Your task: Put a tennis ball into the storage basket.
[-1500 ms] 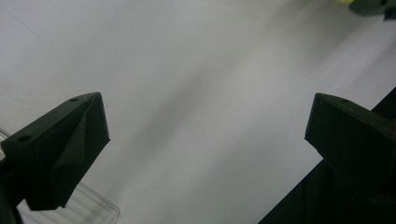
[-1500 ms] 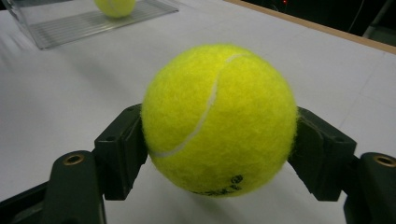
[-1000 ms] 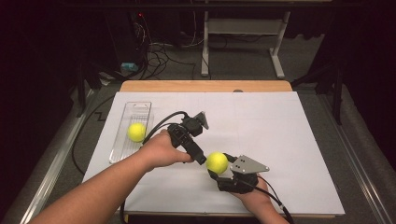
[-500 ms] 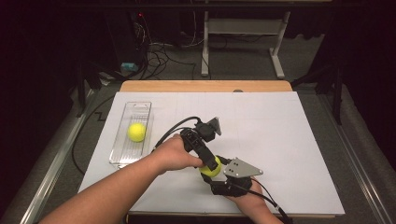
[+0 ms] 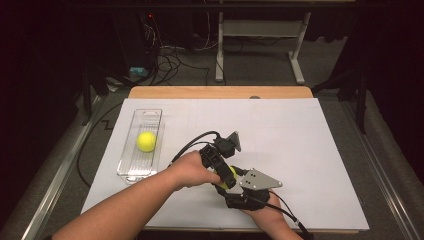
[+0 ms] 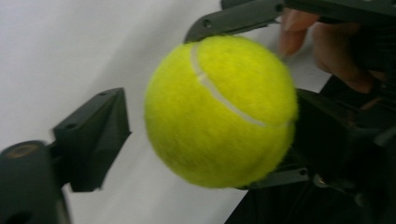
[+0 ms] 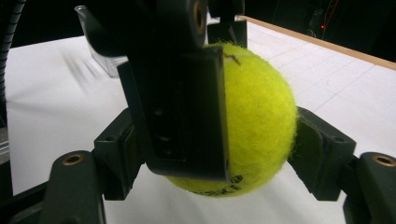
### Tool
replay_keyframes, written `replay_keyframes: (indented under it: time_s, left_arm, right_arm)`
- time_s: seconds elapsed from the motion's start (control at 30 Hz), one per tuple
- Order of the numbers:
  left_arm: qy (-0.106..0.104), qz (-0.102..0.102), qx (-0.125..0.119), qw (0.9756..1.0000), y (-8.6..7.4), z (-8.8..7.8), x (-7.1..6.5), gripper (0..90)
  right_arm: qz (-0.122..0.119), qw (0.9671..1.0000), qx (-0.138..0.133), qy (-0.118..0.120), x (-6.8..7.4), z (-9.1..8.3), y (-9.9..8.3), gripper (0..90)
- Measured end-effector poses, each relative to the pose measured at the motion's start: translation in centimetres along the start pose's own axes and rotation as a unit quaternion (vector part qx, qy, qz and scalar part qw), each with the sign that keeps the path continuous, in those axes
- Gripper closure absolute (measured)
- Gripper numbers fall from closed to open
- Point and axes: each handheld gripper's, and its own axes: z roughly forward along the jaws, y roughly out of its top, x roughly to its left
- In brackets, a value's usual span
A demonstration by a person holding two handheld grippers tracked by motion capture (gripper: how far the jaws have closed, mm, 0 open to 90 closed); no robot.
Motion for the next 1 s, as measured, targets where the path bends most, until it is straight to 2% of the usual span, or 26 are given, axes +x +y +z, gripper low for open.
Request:
replay_keyframes:
  time_s: [0.13,0.37,0.4,0.43,0.5,0.57,0.8,0.83,0.87,1.0]
  left_arm:
    - [-0.006,0.005,0.001,1.0,0.0,0.0,-0.1,25.1]
    - [0.0,0.005,-0.002,1.0,0.0,-0.1,-0.2,26.6]
    - [0.002,0.004,-0.004,1.0,-0.1,-0.2,-0.1,26.6]
    - [0.004,0.002,-0.005,1.0,-0.1,-0.3,-0.1,26.6]
    - [0.005,-0.001,-0.007,1.0,-0.2,-0.4,0.1,26.7]
    - [0.007,-0.005,-0.012,0.9999,-0.3,-0.6,0.3,26.7]
    - [0.019,-0.019,-0.012,0.9996,-1.0,-1.4,1.4,26.7]
    - [0.021,-0.022,-0.012,0.9995,-1.1,-1.5,1.6,26.7]
    - [0.024,-0.028,-0.014,0.9992,-1.3,-1.7,2.0,26.7]
    - [0.029,-0.042,-0.01,0.9986,-1.9,-2.3,3.1,26.7]
  right_arm:
    - [0.005,1.0,-0.001,-0.001,-0.1,0.0,0.0,27.0]
    - [0.01,0.9999,-0.004,0.007,-0.3,0.1,0.0,25.4]
    - [0.008,0.9999,-0.009,0.008,-0.4,0.1,-0.1,22.6]
    - [0.015,0.9998,-0.009,0.005,-0.4,0.1,-0.1,14.4]
    - [0.012,0.9999,-0.008,0.008,-0.5,0.4,-0.1,5.0]
    - [0.01,0.9999,0.001,0.004,-0.4,0.4,-0.2,0.0]
    - [0.011,0.9999,0.007,0.001,-0.9,0.1,-0.6,0.0]
    - [0.014,0.9999,0.006,-0.007,-0.9,0.1,-0.6,0.0]
    - [0.008,1.0,0.003,-0.004,-1.1,0.0,-0.7,0.0]
    - [0.017,0.9997,0.008,-0.016,-1.9,-0.6,-0.9,0.0]
